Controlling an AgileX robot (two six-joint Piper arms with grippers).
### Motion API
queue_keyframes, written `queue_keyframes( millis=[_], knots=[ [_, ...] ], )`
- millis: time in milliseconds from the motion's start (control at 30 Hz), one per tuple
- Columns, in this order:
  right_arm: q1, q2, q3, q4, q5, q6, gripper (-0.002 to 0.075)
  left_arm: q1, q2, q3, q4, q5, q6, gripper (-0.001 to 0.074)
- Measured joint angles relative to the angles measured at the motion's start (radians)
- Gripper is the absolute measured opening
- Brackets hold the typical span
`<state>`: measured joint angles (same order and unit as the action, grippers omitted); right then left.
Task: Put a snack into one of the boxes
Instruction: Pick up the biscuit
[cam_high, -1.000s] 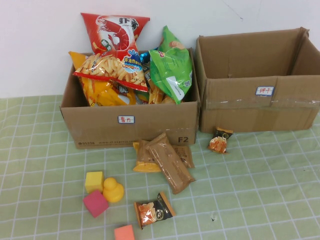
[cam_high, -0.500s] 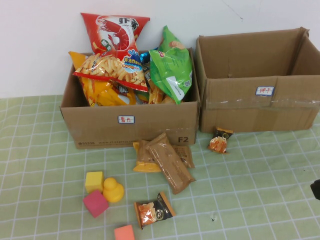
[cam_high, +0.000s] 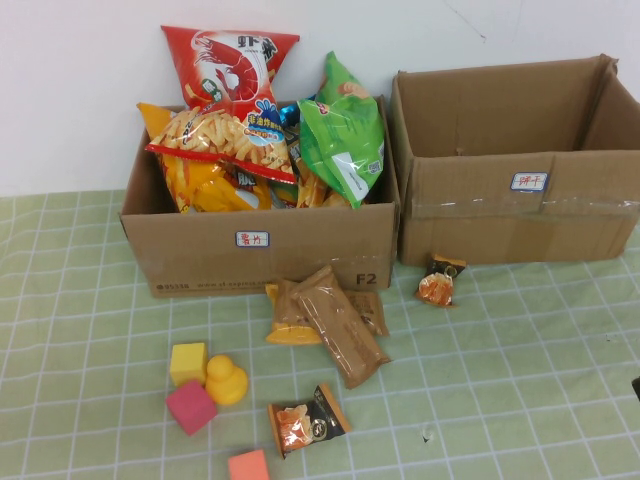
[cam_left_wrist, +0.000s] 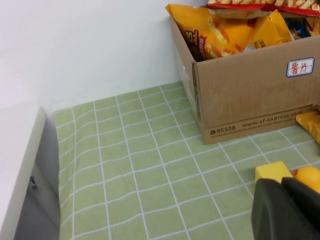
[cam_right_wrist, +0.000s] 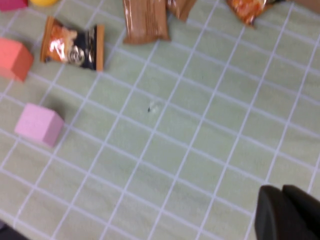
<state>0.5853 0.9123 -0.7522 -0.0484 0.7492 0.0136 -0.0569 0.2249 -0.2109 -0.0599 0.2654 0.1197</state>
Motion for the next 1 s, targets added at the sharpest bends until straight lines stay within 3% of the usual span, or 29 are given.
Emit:
queue_keyframes(
  millis=[133,333,433,733,867,1000],
  knots=[
    [0.0,-0.008,0.0,-0.002,-0.022,0.002,-0.0002,0.0,0.0,-0.035,-0.048,0.063,0.012,-0.0002],
    [0.0,-0.042,0.0,-0.012,0.02,0.012,-0.0002,-0.011,0.087,-0.119,-0.144,0.301,0.124,-0.0002],
    [0.0,-0.1,0.007,-0.022,0.073,0.014,-0.0002,-0.011,0.251,-0.154,-0.314,0.419,0.215,-0.0002],
    [0.0,-0.275,0.255,-0.253,0.035,0.185,-0.0002,-0.016,0.684,-0.283,-0.812,0.461,0.662,-0.0002],
    [0.0,-0.335,0.332,-0.328,0.033,0.253,-0.0002,-0.06,0.854,-0.415,-0.832,0.464,0.703,-0.0002],
    [0.0,-0.367,0.336,-0.388,0.006,0.266,-0.0002,-0.169,1.004,-0.555,-0.752,0.47,0.681,-0.0002]
  ],
)
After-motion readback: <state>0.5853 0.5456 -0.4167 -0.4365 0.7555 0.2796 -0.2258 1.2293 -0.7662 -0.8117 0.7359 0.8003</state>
